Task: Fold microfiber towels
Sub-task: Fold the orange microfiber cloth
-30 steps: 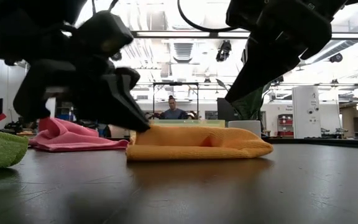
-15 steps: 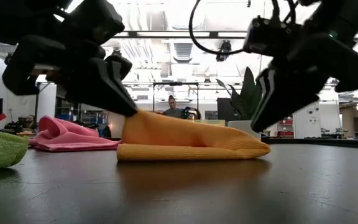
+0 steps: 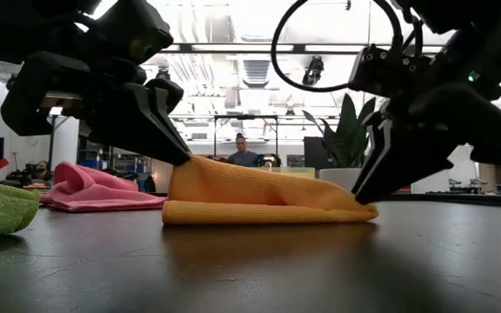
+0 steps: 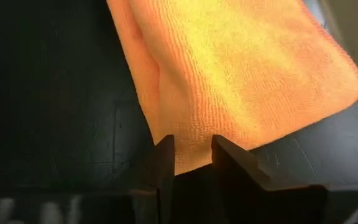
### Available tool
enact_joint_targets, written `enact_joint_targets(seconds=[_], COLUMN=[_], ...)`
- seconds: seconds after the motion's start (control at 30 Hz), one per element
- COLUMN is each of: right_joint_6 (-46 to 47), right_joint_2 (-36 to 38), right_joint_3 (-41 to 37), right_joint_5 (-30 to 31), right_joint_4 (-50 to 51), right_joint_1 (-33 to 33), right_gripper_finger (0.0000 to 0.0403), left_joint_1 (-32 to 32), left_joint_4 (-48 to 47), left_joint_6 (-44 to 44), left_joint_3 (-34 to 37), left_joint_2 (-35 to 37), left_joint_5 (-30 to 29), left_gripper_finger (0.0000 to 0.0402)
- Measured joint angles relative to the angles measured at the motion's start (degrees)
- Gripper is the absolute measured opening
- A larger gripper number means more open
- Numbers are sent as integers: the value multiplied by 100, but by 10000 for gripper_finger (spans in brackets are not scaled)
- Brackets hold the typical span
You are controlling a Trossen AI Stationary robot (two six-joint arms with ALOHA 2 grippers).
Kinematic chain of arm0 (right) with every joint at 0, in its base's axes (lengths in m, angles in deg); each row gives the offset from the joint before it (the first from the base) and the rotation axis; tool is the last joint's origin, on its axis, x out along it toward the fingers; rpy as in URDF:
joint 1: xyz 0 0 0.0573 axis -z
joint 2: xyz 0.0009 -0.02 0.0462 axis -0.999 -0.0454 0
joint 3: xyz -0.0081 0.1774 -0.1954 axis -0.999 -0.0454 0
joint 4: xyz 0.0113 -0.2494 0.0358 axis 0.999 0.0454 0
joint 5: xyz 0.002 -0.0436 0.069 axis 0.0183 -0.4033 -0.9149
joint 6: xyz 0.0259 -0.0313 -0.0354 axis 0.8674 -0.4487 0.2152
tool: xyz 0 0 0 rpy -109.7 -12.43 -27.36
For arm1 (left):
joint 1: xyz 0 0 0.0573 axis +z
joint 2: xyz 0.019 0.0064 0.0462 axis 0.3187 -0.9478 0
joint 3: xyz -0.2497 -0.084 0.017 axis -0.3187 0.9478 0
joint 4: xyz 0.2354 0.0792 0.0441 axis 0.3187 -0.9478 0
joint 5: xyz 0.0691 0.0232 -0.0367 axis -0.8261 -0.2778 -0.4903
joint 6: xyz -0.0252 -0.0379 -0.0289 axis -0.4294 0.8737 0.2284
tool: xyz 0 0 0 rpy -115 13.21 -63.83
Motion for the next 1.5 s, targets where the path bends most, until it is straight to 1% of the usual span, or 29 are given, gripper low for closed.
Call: enact_joint_targets(seconds=[0.2, 0.4, 0.47, 0.67, 0.77, 0.87, 0.97, 1.17, 1.27, 1.37, 1.5], right_joint_6=[-113, 14, 17, 68, 219, 231, 220, 325, 325, 347, 536], right_joint_2=[-298, -273, -227, -88, -20, -15, -53, -137, -142, -136, -78], right_joint_3=[6, 11, 12, 54, 55, 55, 55, 53, 51, 51, 51], right_joint_5=[9, 10, 20, 24, 157, 158, 158, 156, 141, 97, 55], right_joint_4=[-193, -152, -149, -134, -123, -130, -125, -84, -77, -44, 101], right_joint_1=[-6, -37, -71, -179, -231, -283, -333, -331, -331, -331, -330], right_gripper_finger=[72, 20, 12, 9, 9, 9, 9, 9, 9, 9, 12], left_joint_1=[0, 0, 0, -4, -1, -4, 0, 0, 0, -4, -4], left_joint_4=[1, 2, -1, 7, 55, 93, 188, 848, 872, 872, 837], left_joint_6=[40, 293, 475, 588, 590, 600, 736, 747, 750, 741, 744], left_joint_3=[7, 136, 195, 229, 234, 234, 232, 221, 181, 157, 155], left_joint_2=[-2, -6, -7, -7, -7, -47, -204, -703, -811, -821, -773], left_joint_5=[0, 0, 5, 178, 494, 783, 853, 1256, 1325, 1349, 1374], left_gripper_finger=[0, 0, 0, 0, 0, 0, 0, 0, 0, 15, 63])
